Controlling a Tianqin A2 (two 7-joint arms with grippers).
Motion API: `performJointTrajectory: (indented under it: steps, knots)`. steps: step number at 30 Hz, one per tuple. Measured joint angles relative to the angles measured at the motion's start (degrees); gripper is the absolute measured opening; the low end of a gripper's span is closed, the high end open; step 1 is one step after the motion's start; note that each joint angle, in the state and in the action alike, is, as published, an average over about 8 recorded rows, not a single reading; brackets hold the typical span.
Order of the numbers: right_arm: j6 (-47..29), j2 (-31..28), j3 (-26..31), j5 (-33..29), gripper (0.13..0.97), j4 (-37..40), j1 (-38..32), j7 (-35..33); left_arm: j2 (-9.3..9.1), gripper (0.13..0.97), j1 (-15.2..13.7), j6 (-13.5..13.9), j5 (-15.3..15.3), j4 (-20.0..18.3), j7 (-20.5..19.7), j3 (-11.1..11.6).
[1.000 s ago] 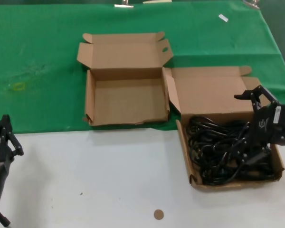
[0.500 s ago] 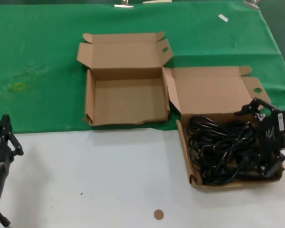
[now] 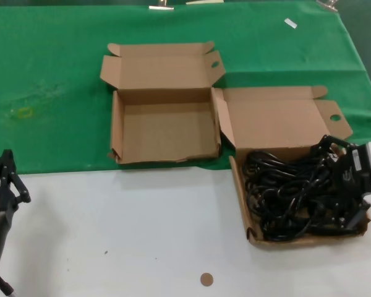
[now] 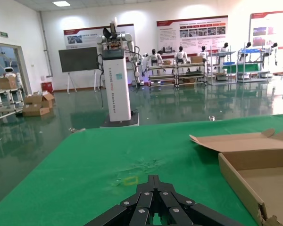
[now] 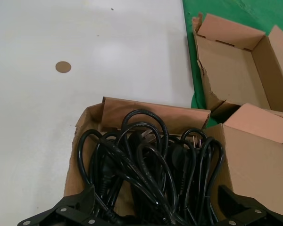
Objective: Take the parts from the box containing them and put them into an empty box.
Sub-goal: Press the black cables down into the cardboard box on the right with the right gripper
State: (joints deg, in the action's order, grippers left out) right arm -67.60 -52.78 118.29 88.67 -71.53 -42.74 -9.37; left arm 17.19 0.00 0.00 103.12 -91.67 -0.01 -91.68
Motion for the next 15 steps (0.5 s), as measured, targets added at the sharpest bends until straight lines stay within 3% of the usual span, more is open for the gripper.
performJointTrajectory:
  steps: [9, 15]
  knots:
    - [-0.1, 3.0, 0.2, -2.5, 0.909, 3.0, -1.1, -1.4, 0.00, 0.144, 0.0, 0.0, 0.0, 0.0, 0.0, 0.0]
    - [0.0, 4.1, 0.1, -3.6, 0.815, 4.6, -1.4, -2.2, 0.00, 0.144, 0.0, 0.0, 0.0, 0.0, 0.0, 0.0]
